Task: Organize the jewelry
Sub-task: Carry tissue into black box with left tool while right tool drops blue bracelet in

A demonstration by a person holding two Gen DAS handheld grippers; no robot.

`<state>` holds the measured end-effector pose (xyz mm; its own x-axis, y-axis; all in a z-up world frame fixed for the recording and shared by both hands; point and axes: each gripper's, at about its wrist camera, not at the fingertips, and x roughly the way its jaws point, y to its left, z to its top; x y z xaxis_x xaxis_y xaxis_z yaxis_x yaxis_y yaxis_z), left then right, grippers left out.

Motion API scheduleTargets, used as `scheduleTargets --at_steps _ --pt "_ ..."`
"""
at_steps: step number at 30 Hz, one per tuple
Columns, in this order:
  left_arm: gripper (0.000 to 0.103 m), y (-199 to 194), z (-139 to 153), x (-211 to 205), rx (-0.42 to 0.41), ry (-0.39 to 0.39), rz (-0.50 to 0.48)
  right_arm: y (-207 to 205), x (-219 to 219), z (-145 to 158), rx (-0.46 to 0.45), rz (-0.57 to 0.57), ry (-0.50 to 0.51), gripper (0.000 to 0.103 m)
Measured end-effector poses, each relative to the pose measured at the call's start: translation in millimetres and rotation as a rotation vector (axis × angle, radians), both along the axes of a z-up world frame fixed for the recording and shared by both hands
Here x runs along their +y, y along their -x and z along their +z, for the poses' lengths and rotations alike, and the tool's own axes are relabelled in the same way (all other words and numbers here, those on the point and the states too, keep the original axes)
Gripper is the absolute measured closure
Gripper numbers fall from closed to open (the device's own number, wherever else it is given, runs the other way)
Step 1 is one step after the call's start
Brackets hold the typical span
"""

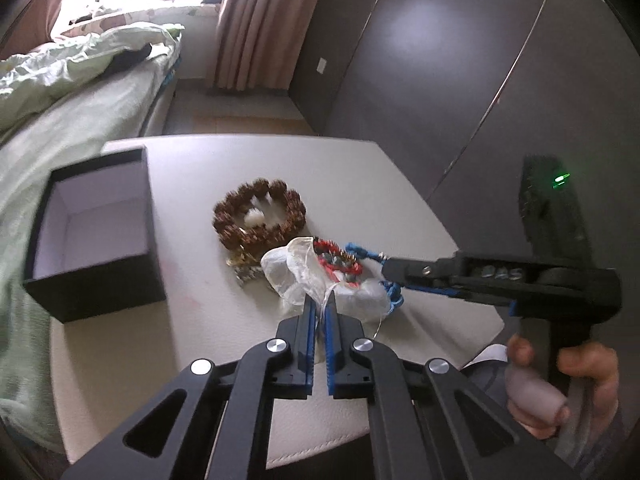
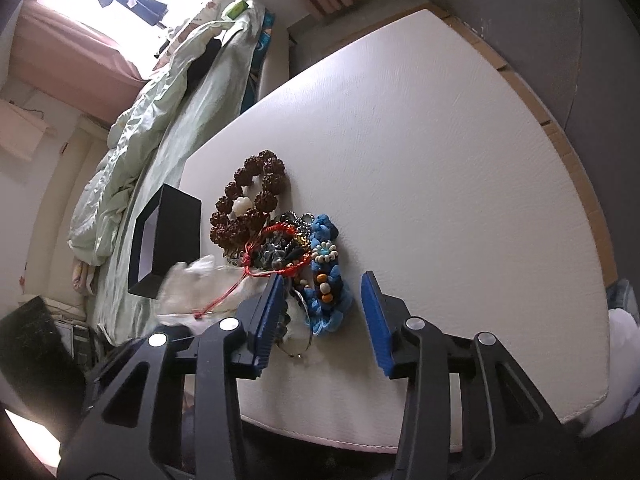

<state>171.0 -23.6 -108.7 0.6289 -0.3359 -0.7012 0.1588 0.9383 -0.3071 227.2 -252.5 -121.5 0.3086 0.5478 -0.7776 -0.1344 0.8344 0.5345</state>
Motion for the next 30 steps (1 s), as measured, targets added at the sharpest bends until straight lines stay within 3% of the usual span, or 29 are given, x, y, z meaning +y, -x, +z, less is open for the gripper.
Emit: scheduleTargets --at_steps 8,10,11,15,30 --pt "0.101 21.8 27.4 24.9 -0.053 0.023 0.058 -2.6 17.5 1.9 0.02 -0.012 0.091 0.067" --pt "0.101 28.6 34.8 29.7 -0.07 0.01 0.07 -3.3 23.5 2.5 0.02 -0.015 0.14 0.078" --pt "0.101 32.5 39.5 33.1 -0.079 0.002 0.077 -3.4 25.5 2.4 0.021 -0.019 0.159 0.09" --pt "0.101 44.8 50.8 47.2 -0.098 0.0 0.112 -2.4 27.7 9.9 -0.008 -0.045 0.194 0.091" --pt "0.101 81.3 79.7 81.5 -0.134 0.019 0.197 52.4 29.3 92.7 -0.226 -0.016 -0.006 0.092"
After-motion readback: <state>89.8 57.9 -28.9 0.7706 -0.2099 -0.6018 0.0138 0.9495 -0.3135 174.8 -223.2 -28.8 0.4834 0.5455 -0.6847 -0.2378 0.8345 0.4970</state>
